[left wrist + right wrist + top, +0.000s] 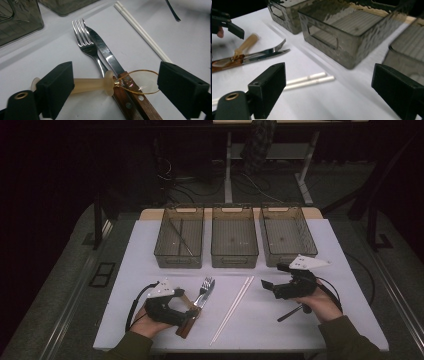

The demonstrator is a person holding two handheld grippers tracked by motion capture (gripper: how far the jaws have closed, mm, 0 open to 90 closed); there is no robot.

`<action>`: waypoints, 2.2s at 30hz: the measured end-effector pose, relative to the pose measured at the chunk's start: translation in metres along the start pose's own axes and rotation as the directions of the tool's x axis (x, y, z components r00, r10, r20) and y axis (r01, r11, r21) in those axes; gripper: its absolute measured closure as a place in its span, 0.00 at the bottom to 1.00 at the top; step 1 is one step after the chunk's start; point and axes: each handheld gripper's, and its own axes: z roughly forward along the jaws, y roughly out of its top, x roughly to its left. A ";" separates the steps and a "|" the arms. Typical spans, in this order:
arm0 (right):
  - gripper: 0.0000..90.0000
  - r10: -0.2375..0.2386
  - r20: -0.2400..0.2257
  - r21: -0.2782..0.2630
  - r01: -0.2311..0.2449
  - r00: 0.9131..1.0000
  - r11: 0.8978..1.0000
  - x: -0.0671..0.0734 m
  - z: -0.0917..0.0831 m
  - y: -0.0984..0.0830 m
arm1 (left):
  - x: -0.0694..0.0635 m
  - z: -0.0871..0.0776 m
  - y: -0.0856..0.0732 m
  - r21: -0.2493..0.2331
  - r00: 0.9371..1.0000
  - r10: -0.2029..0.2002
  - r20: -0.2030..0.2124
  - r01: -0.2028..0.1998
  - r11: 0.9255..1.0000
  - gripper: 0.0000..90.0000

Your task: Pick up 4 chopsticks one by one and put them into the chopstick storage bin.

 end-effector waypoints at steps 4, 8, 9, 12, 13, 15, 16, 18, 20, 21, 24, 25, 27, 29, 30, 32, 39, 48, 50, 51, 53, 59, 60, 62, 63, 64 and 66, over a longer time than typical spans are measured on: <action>0.13 -0.020 0.001 0.020 0.020 1.000 1.000 0.000 -0.007 -0.012 | -0.002 -0.001 0.000 0.007 1.000 0.004 0.001 -0.004 1.000 0.20; 0.13 -0.031 -0.002 0.028 0.032 1.000 0.999 0.001 -0.014 -0.023 | -0.005 -0.002 0.002 0.005 1.000 0.007 0.017 -0.007 1.000 0.29; 0.13 -0.038 -0.003 0.029 0.038 0.999 0.999 0.001 -0.015 -0.025 | -0.006 -0.002 0.003 0.002 1.000 0.008 0.026 -0.009 1.000 0.32; 0.13 -0.029 -0.012 0.034 0.030 1.000 0.999 0.001 -0.020 -0.032 | -0.009 -0.002 0.006 -0.005 0.999 0.017 0.050 -0.017 1.000 0.41; 0.13 -0.025 -0.014 0.031 0.026 1.000 0.999 0.001 -0.021 -0.035 | -0.010 -0.002 0.008 -0.008 0.998 0.019 0.057 -0.018 1.000 0.44; 0.13 -0.021 -0.015 0.035 0.022 1.000 0.999 0.001 -0.024 -0.041 | -0.012 -0.002 0.011 -0.007 0.997 0.018 0.070 -0.017 1.000 0.48; 0.13 -0.021 -0.013 0.034 0.021 1.000 0.999 0.002 -0.025 -0.044 | -0.013 -0.001 0.012 -0.010 0.997 0.020 0.070 -0.019 1.000 0.50; 0.13 -0.016 -0.014 0.044 0.017 1.000 0.999 0.002 -0.027 -0.048 | -0.016 0.001 0.016 -0.012 0.997 0.015 0.079 -0.014 1.000 0.55; 0.13 -0.020 -0.011 0.048 0.021 1.000 0.999 0.003 -0.030 -0.052 | -0.018 0.003 0.020 -0.013 0.995 -0.002 0.096 0.003 1.000 0.60; 0.13 -0.020 -0.012 0.051 0.021 1.000 0.998 0.002 -0.031 -0.054 | -0.020 0.005 0.022 -0.015 0.994 -0.001 0.105 0.002 1.000 0.64; 0.13 -0.011 -0.006 0.057 0.011 1.000 0.998 0.001 -0.031 -0.055 | -0.025 0.011 0.028 -0.001 0.991 -0.005 0.131 0.005 1.000 0.77; 0.13 -0.005 -0.007 0.055 0.006 1.000 0.998 0.001 -0.031 -0.054 | -0.028 0.013 0.030 0.002 0.990 -0.002 0.141 0.002 1.000 0.81; 0.13 -0.006 -0.009 0.054 0.006 1.000 0.999 0.001 -0.030 -0.054 | -0.034 0.019 0.033 0.014 0.986 0.014 0.166 -0.017 1.000 0.87; 0.13 -0.010 -0.009 0.061 0.011 1.000 0.998 0.002 -0.029 -0.054 | -0.040 0.025 0.035 0.031 0.982 0.024 0.188 -0.030 0.999 0.91; 0.13 -0.011 -0.009 0.062 0.011 1.000 0.998 0.002 -0.029 -0.054 | -0.043 0.028 0.036 0.047 0.982 0.024 0.189 -0.034 0.998 0.94; 0.13 -0.010 -0.008 0.061 0.010 1.000 0.998 0.002 -0.028 -0.054 | -0.048 0.034 0.037 0.067 0.979 0.030 0.202 -0.045 0.997 0.98; 0.13 -0.008 -0.006 0.058 0.008 1.000 0.998 0.002 -0.029 -0.053 | -0.059 0.047 0.035 0.115 0.971 0.047 0.233 -0.075 0.990 0.99; 0.13 -0.005 -0.012 0.059 0.005 1.000 0.998 0.003 -0.028 -0.053 | -0.072 0.059 0.029 0.176 0.965 0.057 0.256 -0.104 0.979 0.99; 0.13 -0.006 -0.014 0.059 0.007 1.000 0.998 0.003 -0.028 -0.053 | -0.075 0.062 0.028 0.192 0.965 0.062 0.255 -0.113 0.975 0.99; 0.13 -0.006 -0.014 0.058 0.007 1.000 0.998 0.003 -0.028 -0.053 | -0.076 0.063 0.027 0.199 0.965 0.065 0.255 -0.118 0.973 0.99; 0.13 -0.004 -0.014 0.060 0.005 1.000 0.998 0.003 -0.028 -0.053 | -0.078 0.066 0.026 0.217 0.966 0.080 0.245 -0.135 0.967 0.99; 0.13 -0.004 -0.011 0.060 0.005 1.000 0.998 0.002 -0.028 -0.053 | -0.081 0.069 0.024 0.240 0.964 0.094 0.250 -0.156 0.958 0.99; 0.13 -0.004 -0.011 0.060 0.005 1.000 0.998 0.002 -0.028 -0.053 | -0.082 0.070 0.024 0.245 0.963 0.100 0.251 -0.163 0.956 0.99; 0.13 -0.005 -0.012 0.062 0.006 1.000 0.998 0.002 -0.028 -0.053 | -0.082 0.070 0.024 0.246 0.962 0.107 0.250 -0.170 0.954 0.99; 0.13 -0.005 -0.012 0.063 0.006 1.000 0.998 0.002 -0.028 -0.053 | -0.082 0.070 0.024 0.247 0.962 0.105 0.252 -0.169 0.954 0.99; 0.13 -0.007 -0.013 0.064 0.008 1.000 0.998 0.002 -0.028 -0.053 | -0.082 0.070 0.024 0.248 0.962 0.102 0.252 -0.166 0.955 0.99; 0.13 -0.007 -0.014 0.066 0.007 1.000 0.998 0.003 -0.027 -0.053 | -0.081 0.070 0.024 0.249 0.963 0.098 0.252 -0.162 0.955 0.99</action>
